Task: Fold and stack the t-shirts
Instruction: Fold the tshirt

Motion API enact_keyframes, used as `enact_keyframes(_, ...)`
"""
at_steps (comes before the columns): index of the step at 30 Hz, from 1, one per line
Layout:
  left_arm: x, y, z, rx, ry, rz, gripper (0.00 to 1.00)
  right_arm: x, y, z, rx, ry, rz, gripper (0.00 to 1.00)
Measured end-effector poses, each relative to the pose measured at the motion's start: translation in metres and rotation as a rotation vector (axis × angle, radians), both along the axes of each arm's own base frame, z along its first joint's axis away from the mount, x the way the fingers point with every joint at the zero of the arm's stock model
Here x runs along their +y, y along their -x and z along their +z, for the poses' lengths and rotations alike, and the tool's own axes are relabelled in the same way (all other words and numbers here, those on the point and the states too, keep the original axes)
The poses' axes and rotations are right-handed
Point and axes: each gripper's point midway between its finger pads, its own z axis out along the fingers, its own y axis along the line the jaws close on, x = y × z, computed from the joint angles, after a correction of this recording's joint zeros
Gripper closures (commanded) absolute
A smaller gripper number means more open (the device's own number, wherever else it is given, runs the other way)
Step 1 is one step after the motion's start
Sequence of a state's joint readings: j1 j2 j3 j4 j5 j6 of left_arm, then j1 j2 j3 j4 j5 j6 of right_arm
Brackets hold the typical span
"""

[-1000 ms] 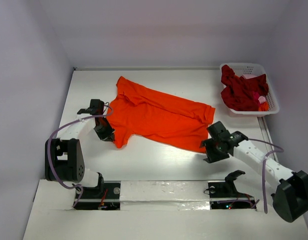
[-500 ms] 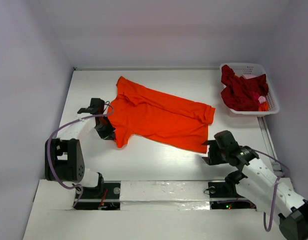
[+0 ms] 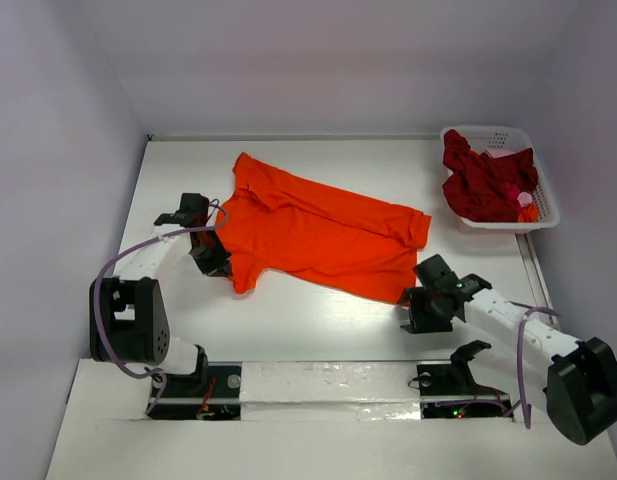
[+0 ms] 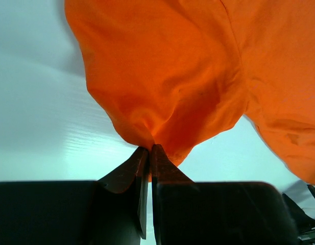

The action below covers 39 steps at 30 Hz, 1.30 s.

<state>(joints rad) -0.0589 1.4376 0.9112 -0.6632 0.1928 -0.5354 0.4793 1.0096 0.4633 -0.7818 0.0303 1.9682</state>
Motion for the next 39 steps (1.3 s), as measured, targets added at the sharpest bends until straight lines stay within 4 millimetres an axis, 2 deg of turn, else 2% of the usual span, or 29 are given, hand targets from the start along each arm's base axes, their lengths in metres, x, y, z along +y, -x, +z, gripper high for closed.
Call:
enact_keyframes(13, -0.003, 0.000, 0.001, 0.001, 0.016, -0.004, 1.00, 0.006, -0.025, 0.011, -0.051, 0.010, -0.008, 0.35)
enact_keyframes(21, -0.003, 0.001, 0.001, -0.001, 0.017, -0.004, 1.00, 0.006, -0.026, 0.002, -0.021, 0.031, -0.010, 0.35)
enact_keyframes(39, -0.003, 0.000, 0.007, -0.025, 0.018, -0.005, 1.00, 0.004, -0.025, 0.001, -0.024, 0.035, -0.014, 0.37)
